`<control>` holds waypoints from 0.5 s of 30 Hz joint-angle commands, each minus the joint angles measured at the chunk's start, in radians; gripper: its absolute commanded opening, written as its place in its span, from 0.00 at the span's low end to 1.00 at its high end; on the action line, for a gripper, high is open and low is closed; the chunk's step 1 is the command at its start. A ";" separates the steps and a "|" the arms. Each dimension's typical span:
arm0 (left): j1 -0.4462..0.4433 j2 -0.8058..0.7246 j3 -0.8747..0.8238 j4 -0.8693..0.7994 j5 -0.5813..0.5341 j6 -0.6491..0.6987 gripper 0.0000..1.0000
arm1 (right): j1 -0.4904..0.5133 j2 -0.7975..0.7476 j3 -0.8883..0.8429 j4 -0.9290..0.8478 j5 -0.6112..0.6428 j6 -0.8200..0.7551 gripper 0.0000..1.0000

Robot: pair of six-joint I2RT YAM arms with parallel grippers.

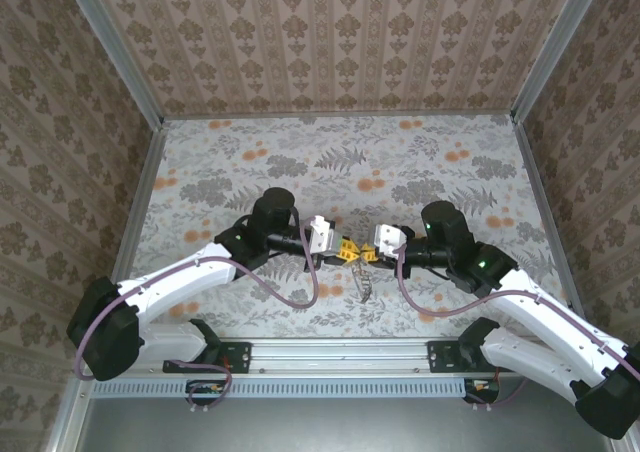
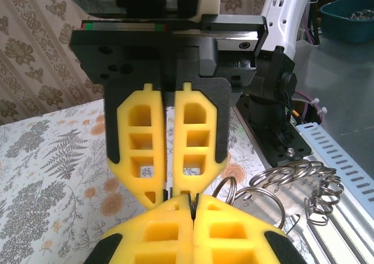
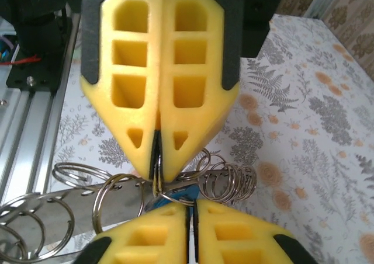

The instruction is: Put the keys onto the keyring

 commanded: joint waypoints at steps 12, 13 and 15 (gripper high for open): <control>-0.021 0.001 0.002 0.148 -0.006 -0.078 0.00 | 0.000 0.011 -0.038 0.085 -0.099 0.091 0.00; -0.023 0.005 0.003 0.156 -0.008 -0.082 0.00 | 0.001 0.014 -0.038 0.097 -0.104 0.096 0.00; -0.033 0.014 -0.002 0.183 -0.014 -0.094 0.00 | 0.004 0.023 -0.037 0.116 -0.115 0.108 0.00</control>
